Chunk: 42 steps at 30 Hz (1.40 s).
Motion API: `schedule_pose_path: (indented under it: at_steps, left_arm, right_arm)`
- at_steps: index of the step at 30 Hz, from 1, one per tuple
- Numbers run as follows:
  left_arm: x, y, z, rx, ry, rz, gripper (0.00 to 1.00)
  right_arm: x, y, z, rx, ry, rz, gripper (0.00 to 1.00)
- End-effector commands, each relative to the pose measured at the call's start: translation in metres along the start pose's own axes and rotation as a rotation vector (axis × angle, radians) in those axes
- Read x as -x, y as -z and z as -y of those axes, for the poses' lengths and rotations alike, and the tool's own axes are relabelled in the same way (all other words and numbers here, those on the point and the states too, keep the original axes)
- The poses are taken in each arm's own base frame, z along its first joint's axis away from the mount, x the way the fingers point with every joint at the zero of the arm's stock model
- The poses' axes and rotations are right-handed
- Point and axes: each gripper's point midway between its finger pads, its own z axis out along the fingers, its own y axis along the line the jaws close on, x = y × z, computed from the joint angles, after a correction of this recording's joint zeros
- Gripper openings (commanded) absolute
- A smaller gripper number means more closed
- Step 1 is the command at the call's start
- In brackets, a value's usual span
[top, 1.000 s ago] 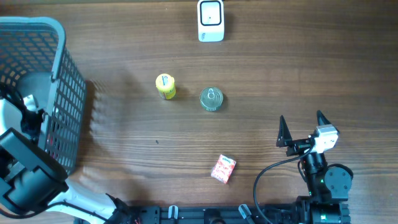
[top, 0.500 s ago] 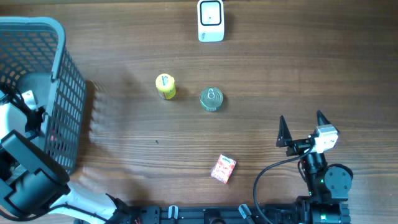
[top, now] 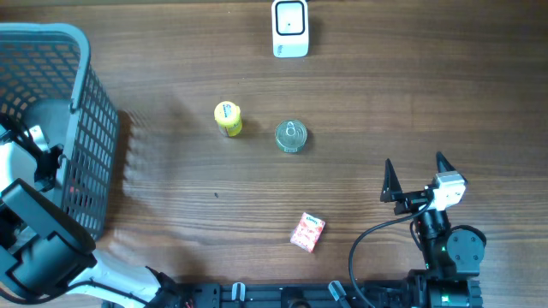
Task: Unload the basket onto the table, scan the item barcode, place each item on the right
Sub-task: 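Reach into the basket and grasp the red-black packaged item with the left gripper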
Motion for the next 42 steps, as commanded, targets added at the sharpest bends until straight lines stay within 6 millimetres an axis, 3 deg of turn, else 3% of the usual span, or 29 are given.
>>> schedule_pose_path:
  at_steps: [1, 2, 4, 5, 7, 9, 11, 16, 23, 27, 32, 37, 42]
  left_arm:
    - [-0.018, -0.014, 0.016, -0.079, 0.037, -0.064, 0.43]
    - [-0.018, -0.014, 0.016, -0.081, 0.037, -0.063, 0.58]
    - [-0.02, -0.013, 0.017, -0.082, 0.037, -0.07, 0.66]
    - [-0.021, -0.013, 0.017, -0.084, 0.037, -0.074, 0.64]
    - [-0.021, -0.013, 0.018, -0.087, 0.037, -0.072, 0.49]
    - [-0.02, -0.013, 0.018, -0.092, 0.038, -0.072, 0.45]
    - [-0.019, -0.012, 0.022, -0.111, 0.038, -0.066, 0.32]
    - [-0.011, -0.002, 0.025, -0.137, 0.039, -0.03, 0.3]
    - [0.031, 0.047, 0.034, -0.218, 0.081, 0.137, 0.24]
    - [0.051, 0.088, 0.042, -0.28, 0.064, 0.255, 0.25]
    - [0.061, 0.126, 0.041, -0.28, 0.072, 0.362, 0.24]
    - [0.064, 0.154, 0.039, -0.279, 0.087, 0.432, 0.24]
    - [0.065, 0.174, 0.047, -0.331, 0.095, 0.479, 0.18]
  right_arm:
    - [0.001, 0.0, 0.0, -0.005, -0.012, 0.007, 1.0]
    - [0.001, 0.0, 0.0, -0.005, -0.012, 0.007, 1.0]
    - [0.001, 0.0, 0.0, -0.005, -0.012, 0.007, 1.0]
    - [0.001, 0.0, 0.0, -0.005, -0.012, 0.007, 1.0]
    - [0.001, 0.0, 0.0, -0.005, -0.012, 0.007, 1.0]
    - [0.001, 0.0, 0.0, -0.005, -0.012, 0.007, 1.0]
    - [0.001, 0.0, 0.0, -0.005, -0.012, 0.007, 1.0]
    - [0.001, 0.0, 0.0, -0.005, -0.012, 0.007, 1.0]
    - [0.001, 0.0, 0.0, -0.005, -0.012, 0.007, 1.0]
    - [0.001, 0.0, 0.0, -0.005, -0.012, 0.007, 1.0]
    - [0.001, 0.0, 0.0, -0.005, -0.012, 0.007, 1.0]
    - [0.001, 0.0, 0.0, -0.005, -0.012, 0.007, 1.0]
    - [0.001, 0.0, 0.0, -0.005, -0.012, 0.007, 1.0]
